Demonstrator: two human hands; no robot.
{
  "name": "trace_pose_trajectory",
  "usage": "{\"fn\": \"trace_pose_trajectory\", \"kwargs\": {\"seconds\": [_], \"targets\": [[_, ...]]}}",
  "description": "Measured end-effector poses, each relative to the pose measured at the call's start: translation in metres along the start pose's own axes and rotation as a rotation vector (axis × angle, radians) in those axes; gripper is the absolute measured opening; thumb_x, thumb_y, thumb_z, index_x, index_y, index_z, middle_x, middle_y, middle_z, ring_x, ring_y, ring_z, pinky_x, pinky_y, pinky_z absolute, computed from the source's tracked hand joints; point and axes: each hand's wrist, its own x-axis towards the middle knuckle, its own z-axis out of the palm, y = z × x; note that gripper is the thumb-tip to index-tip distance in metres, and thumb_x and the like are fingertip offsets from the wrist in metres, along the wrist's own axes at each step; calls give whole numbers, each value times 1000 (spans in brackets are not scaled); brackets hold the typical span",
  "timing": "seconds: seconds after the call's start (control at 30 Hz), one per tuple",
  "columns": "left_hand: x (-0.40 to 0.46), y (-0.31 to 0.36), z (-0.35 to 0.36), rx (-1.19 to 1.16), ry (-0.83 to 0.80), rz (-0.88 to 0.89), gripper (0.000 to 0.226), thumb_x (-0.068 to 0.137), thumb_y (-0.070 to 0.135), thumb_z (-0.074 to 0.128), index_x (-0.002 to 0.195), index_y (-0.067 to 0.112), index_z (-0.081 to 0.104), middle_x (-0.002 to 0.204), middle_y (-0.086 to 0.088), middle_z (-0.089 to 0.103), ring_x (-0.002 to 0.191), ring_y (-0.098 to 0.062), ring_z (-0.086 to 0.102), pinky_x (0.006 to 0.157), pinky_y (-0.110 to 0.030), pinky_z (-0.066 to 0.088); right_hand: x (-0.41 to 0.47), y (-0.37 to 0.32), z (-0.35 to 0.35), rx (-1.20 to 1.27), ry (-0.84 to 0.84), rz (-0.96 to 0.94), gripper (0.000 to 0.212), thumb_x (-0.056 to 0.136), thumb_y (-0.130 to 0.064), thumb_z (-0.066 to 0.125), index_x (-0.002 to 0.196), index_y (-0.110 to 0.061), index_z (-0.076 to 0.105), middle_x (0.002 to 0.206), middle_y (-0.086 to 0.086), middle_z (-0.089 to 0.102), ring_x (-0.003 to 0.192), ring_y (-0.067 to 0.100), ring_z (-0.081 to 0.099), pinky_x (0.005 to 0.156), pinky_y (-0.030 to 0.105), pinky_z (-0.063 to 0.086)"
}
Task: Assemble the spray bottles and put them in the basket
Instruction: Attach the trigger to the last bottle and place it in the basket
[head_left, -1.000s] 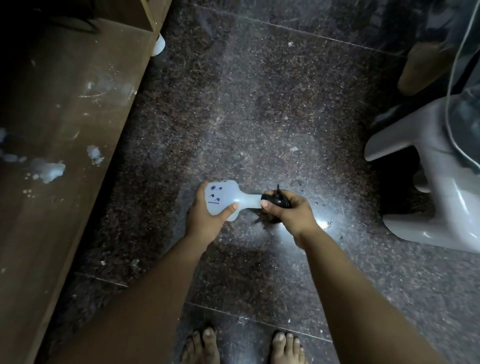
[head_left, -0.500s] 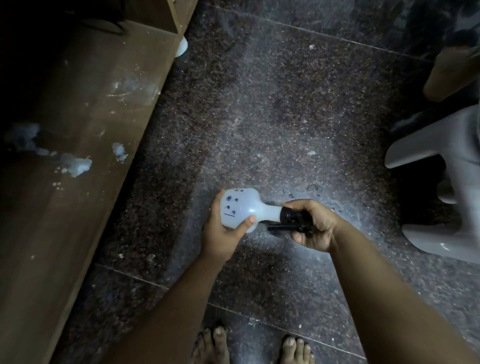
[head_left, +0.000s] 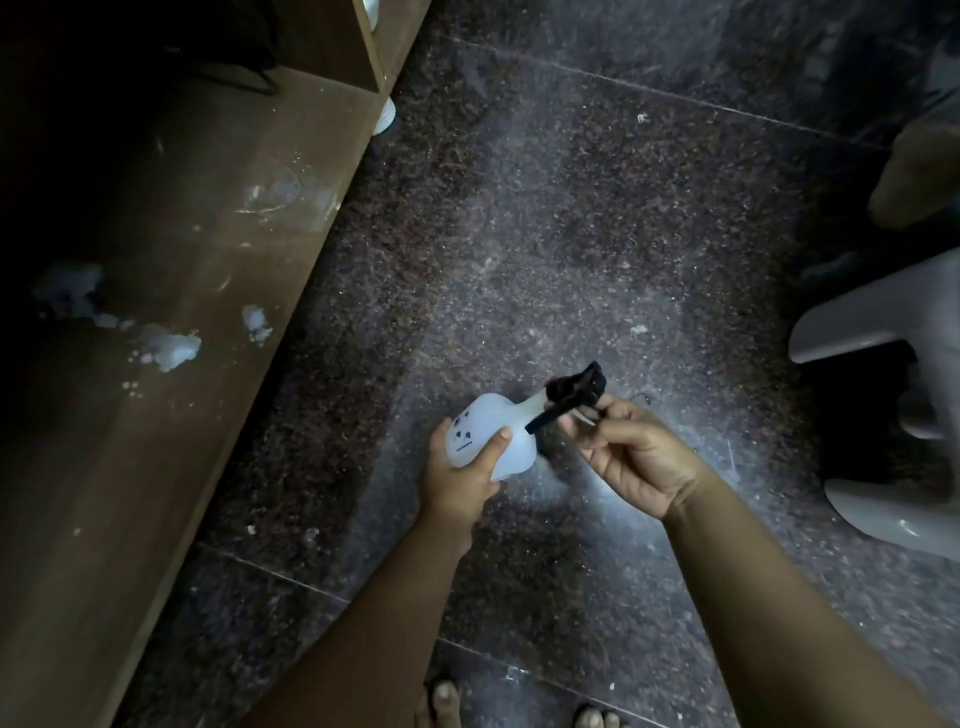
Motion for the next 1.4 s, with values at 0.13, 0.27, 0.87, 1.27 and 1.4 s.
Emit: {"fn": "trace_pose_trajectory", "kwargs": {"seconds": [0.13, 0.27, 0.87, 1.27, 1.4], "targets": [[3, 2, 5, -66, -3, 15, 81, 71, 34, 81, 140, 30, 38, 132, 1, 51, 102, -9, 59, 66, -26, 59, 12, 1, 14, -289, 253, -126, 23, 81, 4, 63, 103, -1, 67, 92, 6, 75, 91, 16, 70, 79, 16, 57], [-1, 5, 10, -114, -17, 31, 75, 74, 33, 79, 138, 28, 41, 127, 3, 54, 104, -12, 61, 61, -21, 59, 19, 6, 24, -391, 460, -253, 19, 87, -11, 65, 106, -9, 68, 84, -2, 69, 70, 9, 57, 60, 19, 48], [-7, 29, 32, 231, 198, 315, 93, 59, 48, 85, 138, 27, 40, 131, 3, 57, 114, -13, 59, 93, -36, 54, 68, 20, 46, -555, 995, -441, 57, 71, -75, 48, 103, -30, 60, 98, -8, 64, 104, 21, 62, 88, 39, 49], [-8, 33, 35, 37, 105, 46, 89, 56, 42, 87, 133, 21, 47, 120, -1, 60, 101, -21, 65, 60, -28, 60, 53, 26, 22, -589, 657, -404, 55, 90, -52, 50, 129, -13, 51, 110, 9, 68, 98, 25, 64, 78, 34, 51], [-14, 31, 40, -118, 76, -119, 67, 62, 38, 85, 120, 18, 59, 117, -6, 64, 97, -23, 67, 60, -32, 60, 51, 26, 27, -666, 580, -422, 44, 89, -47, 56, 128, -28, 46, 111, -5, 67, 103, 15, 64, 92, 43, 52]]}}
